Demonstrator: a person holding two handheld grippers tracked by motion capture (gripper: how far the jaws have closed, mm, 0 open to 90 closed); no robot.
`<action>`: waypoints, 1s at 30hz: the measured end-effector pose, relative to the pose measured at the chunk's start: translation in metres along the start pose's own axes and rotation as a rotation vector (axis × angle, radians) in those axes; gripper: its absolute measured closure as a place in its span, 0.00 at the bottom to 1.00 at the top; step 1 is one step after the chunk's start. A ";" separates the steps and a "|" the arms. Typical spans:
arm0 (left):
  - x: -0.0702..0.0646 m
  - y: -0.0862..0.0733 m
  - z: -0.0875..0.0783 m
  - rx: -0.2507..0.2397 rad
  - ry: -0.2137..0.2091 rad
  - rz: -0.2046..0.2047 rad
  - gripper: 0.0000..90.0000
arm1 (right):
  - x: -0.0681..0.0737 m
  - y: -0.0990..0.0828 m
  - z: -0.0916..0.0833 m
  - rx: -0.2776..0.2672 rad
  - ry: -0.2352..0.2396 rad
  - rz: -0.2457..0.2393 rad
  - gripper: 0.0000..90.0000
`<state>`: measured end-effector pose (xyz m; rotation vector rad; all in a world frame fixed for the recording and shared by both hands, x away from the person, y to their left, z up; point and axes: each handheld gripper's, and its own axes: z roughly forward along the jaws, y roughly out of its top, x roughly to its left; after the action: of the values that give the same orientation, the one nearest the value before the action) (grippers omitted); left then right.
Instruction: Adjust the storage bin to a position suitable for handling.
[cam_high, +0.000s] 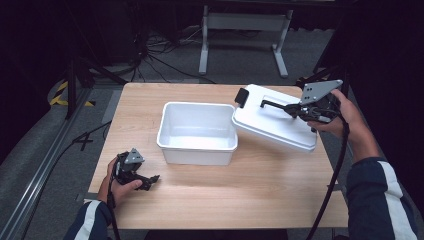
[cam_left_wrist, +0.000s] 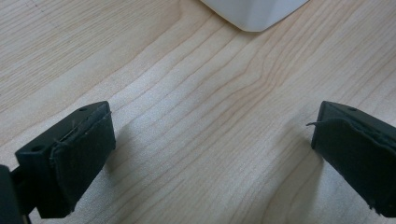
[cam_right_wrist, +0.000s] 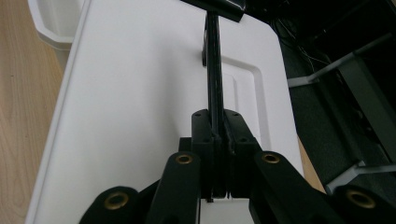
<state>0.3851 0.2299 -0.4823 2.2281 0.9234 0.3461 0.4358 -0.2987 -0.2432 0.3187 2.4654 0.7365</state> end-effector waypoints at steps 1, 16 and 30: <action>0.000 0.000 0.000 0.000 0.000 0.000 0.00 | 0.000 -0.002 -0.001 0.000 -0.001 0.004 0.94; 0.000 0.000 0.000 0.000 0.000 0.000 0.00 | -0.002 -0.033 0.004 0.030 -0.013 0.053 0.94; 0.000 0.000 0.000 0.000 0.000 0.000 0.00 | 0.000 -0.050 0.027 0.073 0.007 0.082 0.94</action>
<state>0.3851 0.2299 -0.4823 2.2282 0.9233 0.3459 0.4480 -0.3282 -0.2908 0.4483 2.5024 0.6830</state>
